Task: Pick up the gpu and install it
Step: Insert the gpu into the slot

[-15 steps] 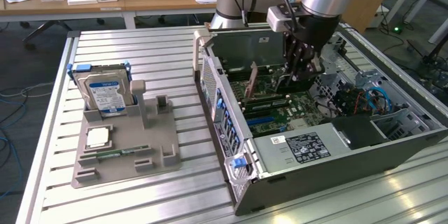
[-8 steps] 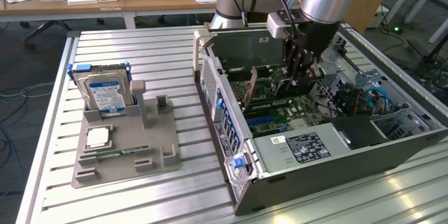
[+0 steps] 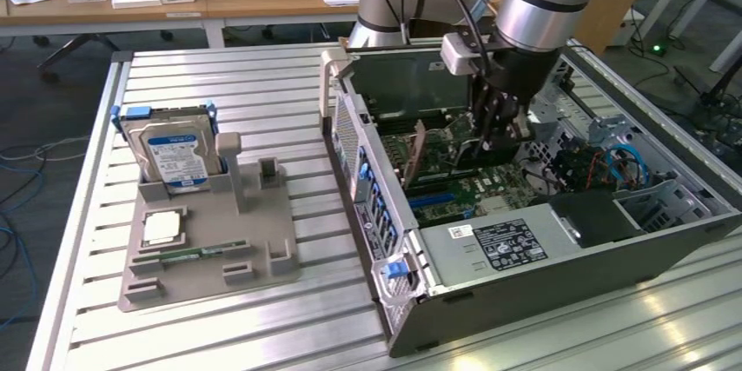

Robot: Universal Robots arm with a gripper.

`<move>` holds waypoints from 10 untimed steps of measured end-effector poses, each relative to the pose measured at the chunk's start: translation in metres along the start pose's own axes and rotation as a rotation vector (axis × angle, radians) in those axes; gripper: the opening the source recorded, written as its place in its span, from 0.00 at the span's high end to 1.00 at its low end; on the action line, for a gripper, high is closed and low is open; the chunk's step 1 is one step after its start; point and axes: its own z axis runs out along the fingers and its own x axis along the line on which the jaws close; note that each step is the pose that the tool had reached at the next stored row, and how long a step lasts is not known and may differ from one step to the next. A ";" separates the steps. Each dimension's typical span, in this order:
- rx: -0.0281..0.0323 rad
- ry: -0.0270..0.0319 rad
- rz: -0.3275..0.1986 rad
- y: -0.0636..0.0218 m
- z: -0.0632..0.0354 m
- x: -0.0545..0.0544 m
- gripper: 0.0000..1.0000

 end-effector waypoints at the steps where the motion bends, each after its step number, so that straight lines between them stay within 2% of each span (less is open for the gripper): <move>1: 0.0000 0.0000 0.000 0.0001 0.0015 0.000 0.74; 10: 0.0000 0.0000 0.000 0.0033 0.0050 0.001 0.74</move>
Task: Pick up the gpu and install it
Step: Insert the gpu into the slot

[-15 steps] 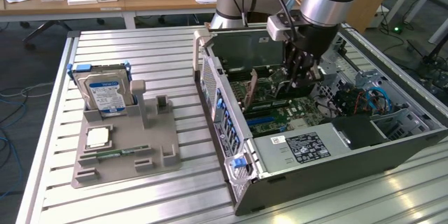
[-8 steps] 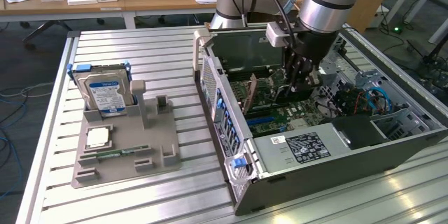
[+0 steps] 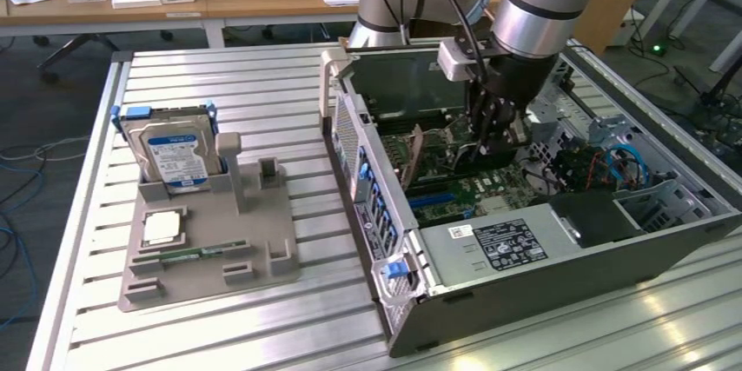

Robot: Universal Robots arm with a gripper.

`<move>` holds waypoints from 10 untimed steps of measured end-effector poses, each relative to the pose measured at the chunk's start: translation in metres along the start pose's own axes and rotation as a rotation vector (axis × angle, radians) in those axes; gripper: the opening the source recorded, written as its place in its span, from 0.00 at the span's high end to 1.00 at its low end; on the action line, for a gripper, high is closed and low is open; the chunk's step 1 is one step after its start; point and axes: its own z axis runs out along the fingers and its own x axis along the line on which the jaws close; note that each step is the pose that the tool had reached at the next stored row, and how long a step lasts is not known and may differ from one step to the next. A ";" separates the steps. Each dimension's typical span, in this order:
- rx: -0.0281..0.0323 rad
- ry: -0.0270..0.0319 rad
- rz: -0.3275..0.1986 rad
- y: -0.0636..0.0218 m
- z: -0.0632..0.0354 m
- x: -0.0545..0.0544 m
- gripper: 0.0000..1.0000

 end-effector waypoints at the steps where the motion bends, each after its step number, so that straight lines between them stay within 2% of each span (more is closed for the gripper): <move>1: 0.0000 -0.0002 0.000 0.0009 0.0004 0.000 0.74; 10: -0.0001 0.0001 0.000 0.0048 0.0093 0.001 0.74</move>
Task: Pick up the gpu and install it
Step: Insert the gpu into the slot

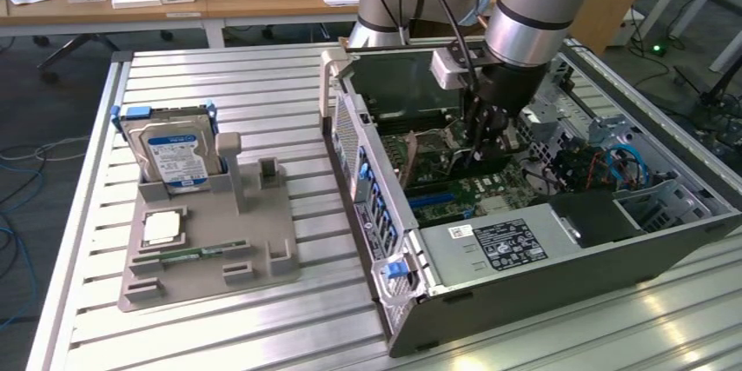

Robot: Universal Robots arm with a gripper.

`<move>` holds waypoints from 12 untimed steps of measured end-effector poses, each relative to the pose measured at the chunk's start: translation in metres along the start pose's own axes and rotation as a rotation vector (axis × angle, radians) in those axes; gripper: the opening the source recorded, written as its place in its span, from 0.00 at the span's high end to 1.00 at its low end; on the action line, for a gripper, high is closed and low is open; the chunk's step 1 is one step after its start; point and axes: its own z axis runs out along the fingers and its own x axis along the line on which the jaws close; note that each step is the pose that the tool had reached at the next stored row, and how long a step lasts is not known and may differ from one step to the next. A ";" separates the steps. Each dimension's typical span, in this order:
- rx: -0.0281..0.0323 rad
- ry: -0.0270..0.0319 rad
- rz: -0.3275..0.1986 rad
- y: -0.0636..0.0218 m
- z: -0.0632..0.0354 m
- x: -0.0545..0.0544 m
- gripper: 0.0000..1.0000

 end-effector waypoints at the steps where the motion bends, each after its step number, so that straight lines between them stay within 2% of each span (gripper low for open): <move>1: 0.0000 0.0000 0.000 0.0000 0.0000 0.000 0.74; 4: 0.0001 -0.0002 0.000 0.0000 0.0001 0.000 0.74; 9: 0.0001 -0.0003 0.000 0.0003 0.0077 0.000 0.74; 12: 0.0000 -0.0001 0.000 0.0004 0.0088 0.000 0.74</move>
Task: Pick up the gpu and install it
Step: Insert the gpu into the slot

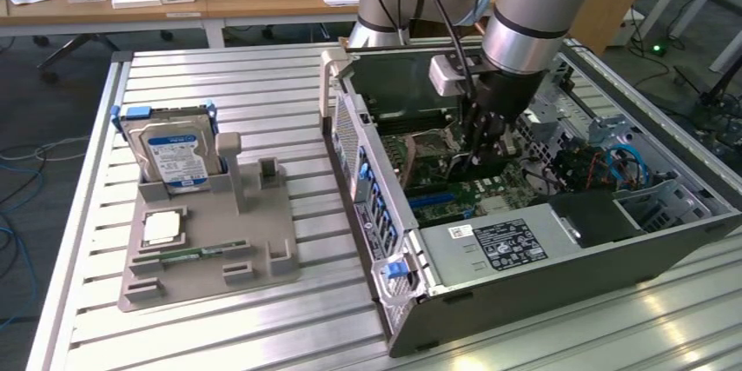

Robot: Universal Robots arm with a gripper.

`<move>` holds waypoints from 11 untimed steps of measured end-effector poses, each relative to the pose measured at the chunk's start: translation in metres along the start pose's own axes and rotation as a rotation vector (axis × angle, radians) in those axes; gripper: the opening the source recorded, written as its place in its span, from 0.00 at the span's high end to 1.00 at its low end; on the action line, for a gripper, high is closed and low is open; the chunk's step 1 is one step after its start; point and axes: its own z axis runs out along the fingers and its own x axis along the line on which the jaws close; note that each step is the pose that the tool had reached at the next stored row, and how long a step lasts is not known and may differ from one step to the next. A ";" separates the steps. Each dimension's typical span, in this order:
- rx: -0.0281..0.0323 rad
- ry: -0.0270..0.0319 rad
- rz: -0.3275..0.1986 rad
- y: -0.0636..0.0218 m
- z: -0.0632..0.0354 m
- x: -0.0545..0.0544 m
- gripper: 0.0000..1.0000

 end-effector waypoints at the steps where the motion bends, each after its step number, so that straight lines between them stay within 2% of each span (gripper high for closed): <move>1: 0.0000 0.0000 0.000 0.0000 0.0000 0.000 0.74; 7: 0.0001 -0.0003 0.000 0.0045 0.0007 0.000 0.74; 11: 0.0001 -0.0003 0.000 0.0055 0.0065 0.001 0.74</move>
